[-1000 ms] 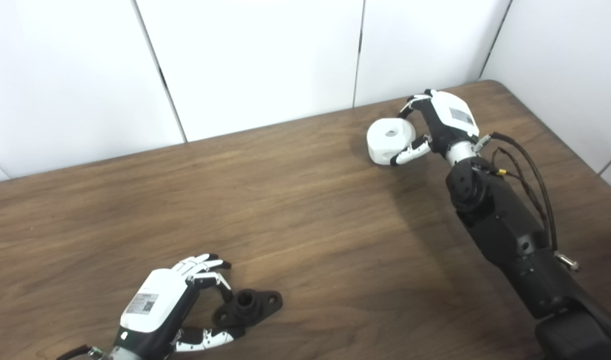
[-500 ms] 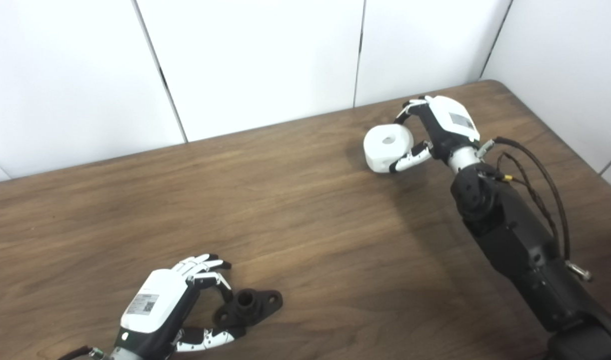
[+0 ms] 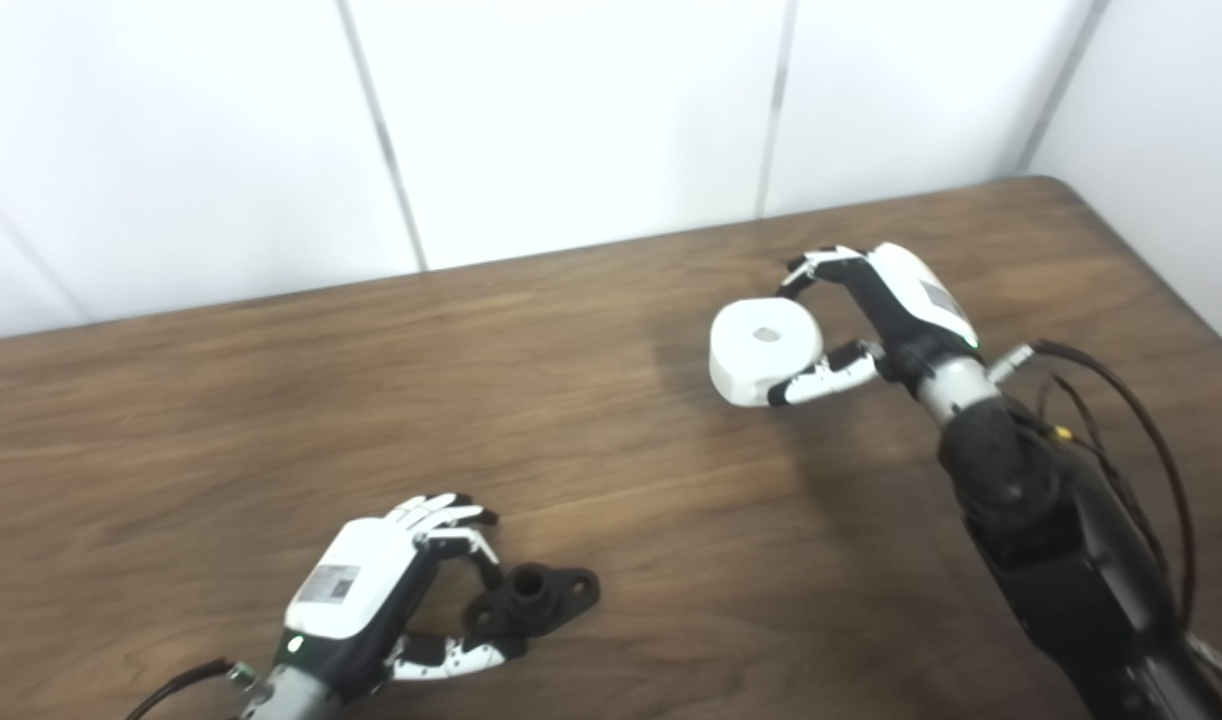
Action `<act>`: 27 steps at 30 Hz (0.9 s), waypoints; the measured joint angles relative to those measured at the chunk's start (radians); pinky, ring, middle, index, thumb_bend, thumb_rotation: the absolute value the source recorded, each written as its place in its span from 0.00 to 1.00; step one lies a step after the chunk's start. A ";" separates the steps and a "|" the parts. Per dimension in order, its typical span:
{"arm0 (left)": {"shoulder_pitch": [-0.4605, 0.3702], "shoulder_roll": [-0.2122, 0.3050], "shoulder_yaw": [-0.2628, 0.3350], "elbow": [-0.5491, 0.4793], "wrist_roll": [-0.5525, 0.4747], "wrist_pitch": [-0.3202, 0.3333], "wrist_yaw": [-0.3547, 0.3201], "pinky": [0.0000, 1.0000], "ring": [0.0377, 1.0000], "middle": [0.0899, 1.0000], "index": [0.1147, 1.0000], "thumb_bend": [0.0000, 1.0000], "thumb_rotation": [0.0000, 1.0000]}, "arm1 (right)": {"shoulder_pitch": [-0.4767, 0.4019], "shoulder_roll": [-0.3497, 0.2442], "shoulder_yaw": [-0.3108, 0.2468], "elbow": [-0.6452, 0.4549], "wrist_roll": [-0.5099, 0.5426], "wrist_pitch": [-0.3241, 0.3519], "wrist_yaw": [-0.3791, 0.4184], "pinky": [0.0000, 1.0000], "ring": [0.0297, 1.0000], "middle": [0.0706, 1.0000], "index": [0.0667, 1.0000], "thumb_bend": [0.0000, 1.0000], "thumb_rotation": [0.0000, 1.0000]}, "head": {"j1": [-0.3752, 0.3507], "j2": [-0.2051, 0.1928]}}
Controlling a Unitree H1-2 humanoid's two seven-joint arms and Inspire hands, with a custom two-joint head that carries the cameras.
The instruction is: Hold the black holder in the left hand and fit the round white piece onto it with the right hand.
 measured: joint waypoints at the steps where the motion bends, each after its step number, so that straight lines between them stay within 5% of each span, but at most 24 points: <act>1: 0.000 -0.003 -0.003 -0.003 0.005 0.008 0.000 0.88 0.88 0.80 0.43 0.51 0.06 | 0.010 0.008 0.006 -0.023 0.002 0.001 0.009 1.00 0.91 0.80 0.45 0.52 0.14 | 0.011 0.003; 13: -0.015 -0.023 -0.023 -0.018 0.044 0.060 -0.022 0.88 0.87 0.80 0.42 0.51 0.05 | 0.071 0.089 0.037 -0.228 -0.024 0.027 0.159 1.00 0.93 0.80 0.44 0.53 0.14 | 0.058 0.023; 27: -0.018 -0.039 -0.029 -0.018 0.071 0.071 -0.021 0.87 0.87 0.79 0.43 0.51 0.05 | 0.108 0.148 0.077 -0.346 -0.020 0.027 0.234 1.00 0.94 0.81 0.44 0.53 0.14 | 0.075 0.037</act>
